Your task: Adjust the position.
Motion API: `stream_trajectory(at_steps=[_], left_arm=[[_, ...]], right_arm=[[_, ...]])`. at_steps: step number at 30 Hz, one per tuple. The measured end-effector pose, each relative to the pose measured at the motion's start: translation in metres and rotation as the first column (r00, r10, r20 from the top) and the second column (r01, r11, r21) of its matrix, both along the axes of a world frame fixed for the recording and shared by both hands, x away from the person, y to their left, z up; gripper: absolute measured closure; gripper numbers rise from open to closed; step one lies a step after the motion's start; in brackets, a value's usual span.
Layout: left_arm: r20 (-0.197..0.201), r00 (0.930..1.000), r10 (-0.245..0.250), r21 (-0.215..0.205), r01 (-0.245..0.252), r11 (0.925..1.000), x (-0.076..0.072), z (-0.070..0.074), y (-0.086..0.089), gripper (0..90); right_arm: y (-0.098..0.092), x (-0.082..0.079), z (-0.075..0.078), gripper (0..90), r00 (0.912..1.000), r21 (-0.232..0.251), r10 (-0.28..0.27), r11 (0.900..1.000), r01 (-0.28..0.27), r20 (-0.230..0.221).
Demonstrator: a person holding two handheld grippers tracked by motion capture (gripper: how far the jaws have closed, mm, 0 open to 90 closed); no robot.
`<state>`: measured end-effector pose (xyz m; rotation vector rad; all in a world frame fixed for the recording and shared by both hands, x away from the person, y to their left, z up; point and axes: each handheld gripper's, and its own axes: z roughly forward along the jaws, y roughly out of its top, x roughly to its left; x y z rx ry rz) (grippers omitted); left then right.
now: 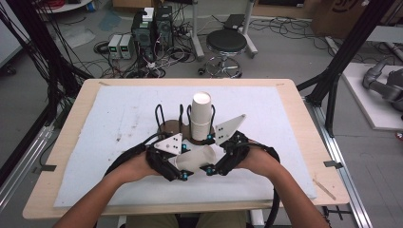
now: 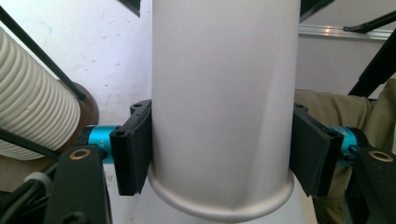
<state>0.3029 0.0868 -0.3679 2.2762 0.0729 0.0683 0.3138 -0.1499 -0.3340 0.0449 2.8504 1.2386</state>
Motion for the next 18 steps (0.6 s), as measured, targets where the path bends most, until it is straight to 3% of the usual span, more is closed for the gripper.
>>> stream_trajectory(at_steps=[5, 8, 18], left_arm=[[-0.011, 0.9999, -0.009, 0.012, 0.009, 0.9999, -0.0001, -0.002, -0.002, 31.3], [-0.015, 0.9998, -0.014, 0.017, 0.014, 0.9998, -0.0003, -0.0035, -0.0036, 31.3], [-0.03, 0.9989, -0.035, 0.036, 0.036, 0.9987, -0.0005, -0.0065, -0.0071, 31.4]], right_arm=[[0.0061, 0.0005, -0.0034, 20.4, 0.9998, -0.034, 0.021, 0.999, -0.021, -0.004], [0.0074, 0.0001, -0.0046, 27.3, 0.999, -0.051, 0.044, 0.998, -0.044, -0.009], [0.0094, -0.0006, -0.0067, 34.4, 0.9969, -0.073, 0.076, 0.994, -0.077, -0.021]])
